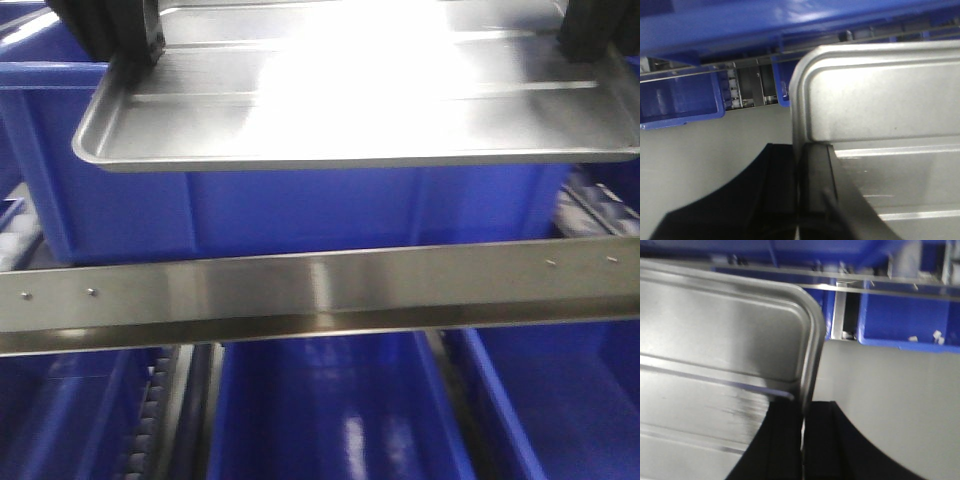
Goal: Grab silver tray and place in blue box
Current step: 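Carry the tray with both grippers over the blue bin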
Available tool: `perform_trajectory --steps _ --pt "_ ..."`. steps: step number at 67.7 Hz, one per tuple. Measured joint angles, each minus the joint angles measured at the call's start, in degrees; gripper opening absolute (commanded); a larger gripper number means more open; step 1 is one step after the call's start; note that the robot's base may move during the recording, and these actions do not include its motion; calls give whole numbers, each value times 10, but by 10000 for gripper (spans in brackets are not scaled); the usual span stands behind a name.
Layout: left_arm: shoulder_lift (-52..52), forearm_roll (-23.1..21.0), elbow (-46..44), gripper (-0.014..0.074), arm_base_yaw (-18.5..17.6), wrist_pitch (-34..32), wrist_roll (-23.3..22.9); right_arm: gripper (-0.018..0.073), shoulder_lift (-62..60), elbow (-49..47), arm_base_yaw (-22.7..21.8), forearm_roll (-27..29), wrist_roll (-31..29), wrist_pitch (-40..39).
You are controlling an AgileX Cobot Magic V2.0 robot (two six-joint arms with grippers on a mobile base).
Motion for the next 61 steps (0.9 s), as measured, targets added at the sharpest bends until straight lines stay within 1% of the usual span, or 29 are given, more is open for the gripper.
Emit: perform_trajectory --steps 61 --pt "-1 -4 -2 -105 0 3 0 57 0 0 0 0 0 1"
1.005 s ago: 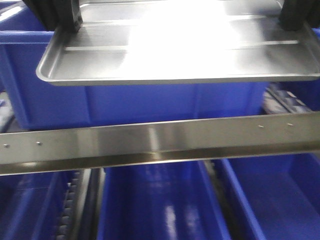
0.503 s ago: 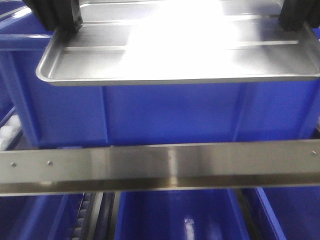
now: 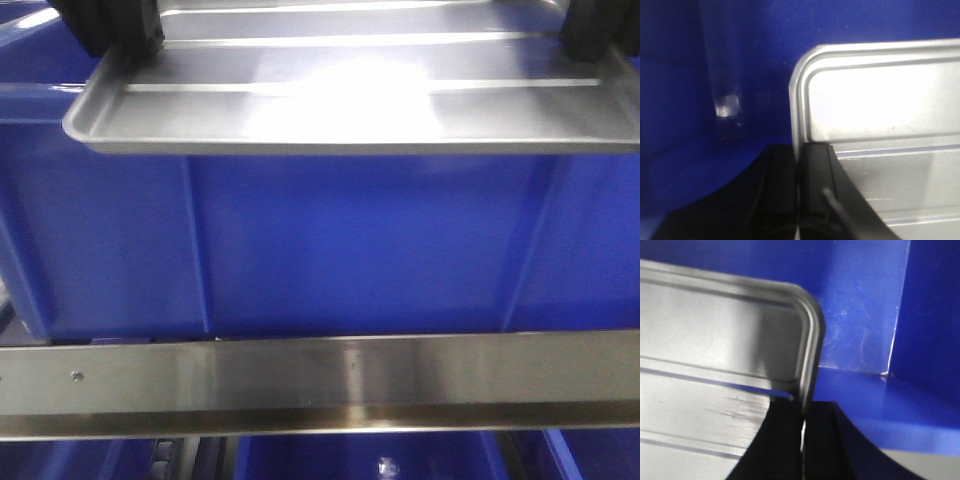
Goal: Grab silver tray and place in blue box
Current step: 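Carry the tray with both grippers over the blue bin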
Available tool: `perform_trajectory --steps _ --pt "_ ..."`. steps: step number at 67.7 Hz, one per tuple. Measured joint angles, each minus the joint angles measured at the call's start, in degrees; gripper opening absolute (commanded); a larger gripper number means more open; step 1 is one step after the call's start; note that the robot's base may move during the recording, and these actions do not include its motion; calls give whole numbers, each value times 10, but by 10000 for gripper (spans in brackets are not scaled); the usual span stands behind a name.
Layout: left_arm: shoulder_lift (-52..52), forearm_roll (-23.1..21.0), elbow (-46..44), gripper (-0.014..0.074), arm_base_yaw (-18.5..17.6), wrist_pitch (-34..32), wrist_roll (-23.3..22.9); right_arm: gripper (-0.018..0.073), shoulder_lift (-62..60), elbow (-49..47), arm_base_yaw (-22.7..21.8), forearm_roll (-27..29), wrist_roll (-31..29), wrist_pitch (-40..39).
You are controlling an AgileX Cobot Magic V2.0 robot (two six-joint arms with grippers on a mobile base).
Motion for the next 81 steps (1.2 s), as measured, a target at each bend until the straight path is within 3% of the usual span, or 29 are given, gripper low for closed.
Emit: perform_trajectory --steps 81 --pt "0 0 -1 -105 0 0 0 57 0 0 0 0 0 0"
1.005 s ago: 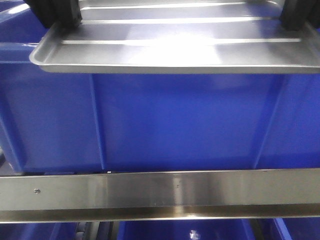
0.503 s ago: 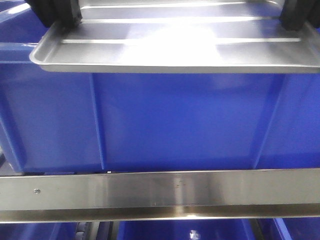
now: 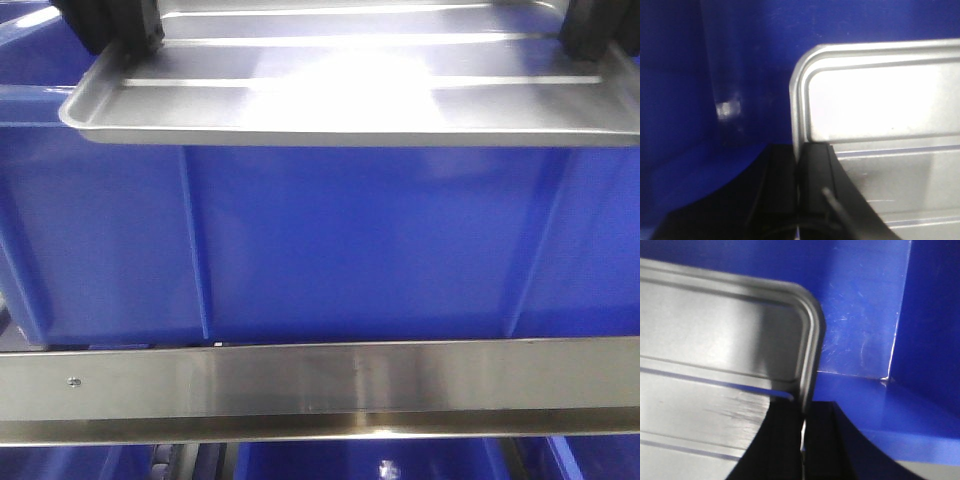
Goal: Grab silver tray and place in blue box
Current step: 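Carry the tray with both grippers over the blue bin, then lower the tray into the blue bin with both grippers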
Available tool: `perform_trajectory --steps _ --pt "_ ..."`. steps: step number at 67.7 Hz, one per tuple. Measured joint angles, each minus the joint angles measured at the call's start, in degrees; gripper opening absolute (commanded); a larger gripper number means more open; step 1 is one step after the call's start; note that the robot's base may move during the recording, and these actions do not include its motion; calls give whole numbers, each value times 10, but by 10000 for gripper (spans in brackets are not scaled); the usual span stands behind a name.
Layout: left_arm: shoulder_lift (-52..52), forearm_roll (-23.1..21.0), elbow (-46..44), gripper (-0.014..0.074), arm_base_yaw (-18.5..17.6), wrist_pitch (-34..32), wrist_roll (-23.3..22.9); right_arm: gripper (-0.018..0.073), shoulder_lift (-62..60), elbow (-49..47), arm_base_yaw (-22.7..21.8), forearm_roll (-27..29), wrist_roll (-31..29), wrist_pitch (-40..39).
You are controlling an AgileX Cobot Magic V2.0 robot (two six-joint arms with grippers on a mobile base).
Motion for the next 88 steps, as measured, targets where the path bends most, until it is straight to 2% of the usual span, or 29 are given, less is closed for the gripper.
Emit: perform_trajectory --steps 39,54,64,73,88 --pt "0 0 -1 -105 0 0 0 57 0 0 0 0 0 0" --pt "1 -10 -46 -105 0 14 15 57 -6 -39 0 -12 -15 23" --pt "1 8 -101 -105 0 21 25 57 -10 -105 0 -28 -34 47" --pt "1 44 -132 -105 0 2 29 57 -6 -152 0 -48 -39 48" --pt "43 57 -143 -105 33 -38 35 57 49 -189 -21 -65 -44 45"
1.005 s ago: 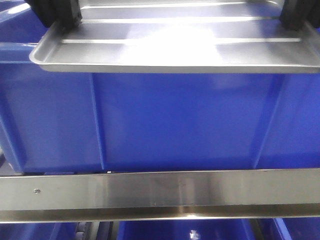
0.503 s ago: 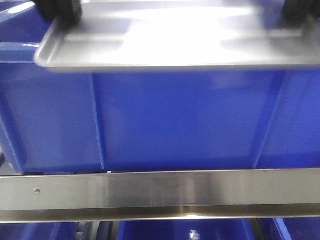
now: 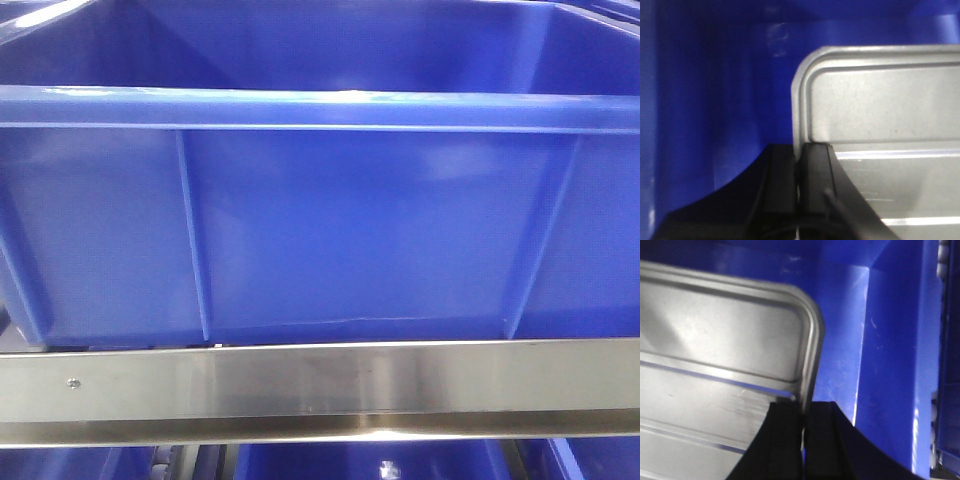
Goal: Grab silver tray and place in blue box
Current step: 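Lower the tray into the blue bin with both grippers, then open both grippers to release the tray inside the bin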
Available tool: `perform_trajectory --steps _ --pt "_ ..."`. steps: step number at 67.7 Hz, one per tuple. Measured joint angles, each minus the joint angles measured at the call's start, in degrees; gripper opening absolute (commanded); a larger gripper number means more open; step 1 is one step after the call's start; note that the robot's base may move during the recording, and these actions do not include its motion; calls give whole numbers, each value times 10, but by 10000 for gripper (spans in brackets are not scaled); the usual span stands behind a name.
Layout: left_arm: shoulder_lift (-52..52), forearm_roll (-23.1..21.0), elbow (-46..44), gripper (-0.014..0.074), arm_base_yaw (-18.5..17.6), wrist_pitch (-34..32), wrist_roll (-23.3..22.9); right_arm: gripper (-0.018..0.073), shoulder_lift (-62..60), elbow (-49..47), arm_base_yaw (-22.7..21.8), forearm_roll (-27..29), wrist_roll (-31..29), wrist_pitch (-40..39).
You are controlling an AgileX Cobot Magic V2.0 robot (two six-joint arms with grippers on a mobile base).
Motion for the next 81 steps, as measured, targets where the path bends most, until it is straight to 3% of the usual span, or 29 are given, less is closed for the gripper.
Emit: perform_trajectory --steps 27,62,70,81 --pt "133 -4 0 -105 59 -88 2 57 157 0 -68 0 1 -58" --pt "229 6 0 -84 64 -104 -9 63 259 0 -76 -12 4 -76" --pt "229 6 0 39 64 -107 0 173 259 0 -78 -16 4 -81" --pt "231 -14 0 338 69 -121 24 448 259 0 -79 -22 -3 -91"
